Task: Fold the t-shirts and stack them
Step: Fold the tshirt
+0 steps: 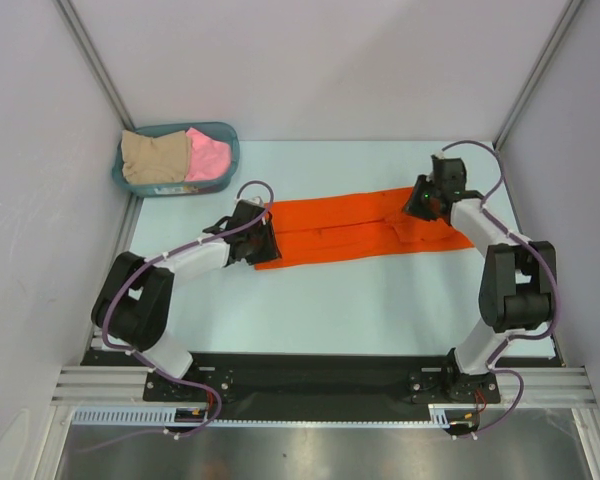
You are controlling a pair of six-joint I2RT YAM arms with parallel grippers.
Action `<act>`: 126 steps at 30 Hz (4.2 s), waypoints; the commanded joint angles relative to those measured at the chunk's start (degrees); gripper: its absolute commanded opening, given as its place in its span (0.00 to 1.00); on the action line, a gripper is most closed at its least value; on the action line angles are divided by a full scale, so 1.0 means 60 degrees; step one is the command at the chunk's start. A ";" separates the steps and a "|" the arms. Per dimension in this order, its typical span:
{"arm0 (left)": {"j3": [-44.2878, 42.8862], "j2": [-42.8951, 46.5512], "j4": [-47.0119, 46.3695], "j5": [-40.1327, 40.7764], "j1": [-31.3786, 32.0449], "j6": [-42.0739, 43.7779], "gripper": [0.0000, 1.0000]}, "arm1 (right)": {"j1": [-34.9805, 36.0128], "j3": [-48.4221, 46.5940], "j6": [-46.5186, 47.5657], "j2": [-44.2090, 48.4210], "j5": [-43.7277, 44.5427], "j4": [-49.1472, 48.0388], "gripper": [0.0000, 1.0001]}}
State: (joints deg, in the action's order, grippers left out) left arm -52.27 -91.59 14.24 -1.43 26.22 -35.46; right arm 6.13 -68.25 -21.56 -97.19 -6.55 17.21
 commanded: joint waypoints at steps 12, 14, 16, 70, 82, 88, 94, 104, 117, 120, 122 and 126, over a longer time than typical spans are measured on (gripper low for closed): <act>0.0391 0.0104 -0.0293 -0.0127 -0.0048 0.0432 0.50 | -0.2002 0.0198 0.0474 -0.0634 0.0766 -0.0364 0.25; 0.0362 0.0046 -0.0322 -0.0259 -0.0048 0.0403 0.50 | -0.2032 0.0387 0.0415 -0.0502 0.1322 -0.0349 0.24; 0.0333 -0.0013 -0.0352 -0.0420 -0.0048 0.0374 0.49 | -0.2105 0.0549 0.0386 -0.0282 0.2041 -0.0408 0.20; 0.1124 0.0457 -0.0220 0.0665 -0.1059 -0.1384 0.63 | -0.4565 0.3507 -0.1547 0.1872 -0.0547 -0.1811 0.40; 0.1534 -0.0277 -0.0806 -0.0421 -0.1059 -0.1268 0.06 | -0.5006 0.4050 -0.2236 0.0892 -0.1458 -0.3409 0.42; 0.1840 0.0234 -0.0630 -0.0552 -0.0957 -0.1004 0.01 | -0.5109 0.3934 -0.2646 0.0174 -0.1604 -0.4317 0.40; 0.2559 0.0690 -0.0863 -0.0874 -0.0460 -0.1266 0.00 | -0.5065 0.3699 -0.3393 -0.0823 -0.1912 -0.5343 0.32; 0.3102 0.1261 -0.1377 -0.0539 0.1780 -0.2848 0.00 | -0.4596 0.1563 -0.3687 -0.2828 -0.1487 -0.5535 0.19; 0.0805 -0.1052 -0.1187 -0.1282 0.5237 -0.3686 0.06 | -0.4259 -0.3213 -0.2925 -0.5788 -0.1678 -0.3968 0.22; -0.0015 -0.1258 -0.1026 -0.1955 0.5750 -0.3058 0.33 | -0.4201 -0.3638 -0.2852 -0.6038 -0.1604 -0.3836 0.23; -0.0324 -0.0909 -0.0866 -0.2148 0.5884 -0.2342 0.49 | -0.4186 -0.3800 -0.2852 -0.6126 -0.1677 -0.3748 0.29; -0.0690 0.0435 0.0811 -0.1291 0.5783 -0.0846 0.63 | -0.4128 -0.4064 -0.2604 -0.6156 -0.1809 -0.3558 0.33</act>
State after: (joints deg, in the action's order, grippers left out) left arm -52.95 -96.77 9.30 -12.38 61.82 -49.65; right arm -19.14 -90.56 -39.90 -132.53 -17.41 -7.60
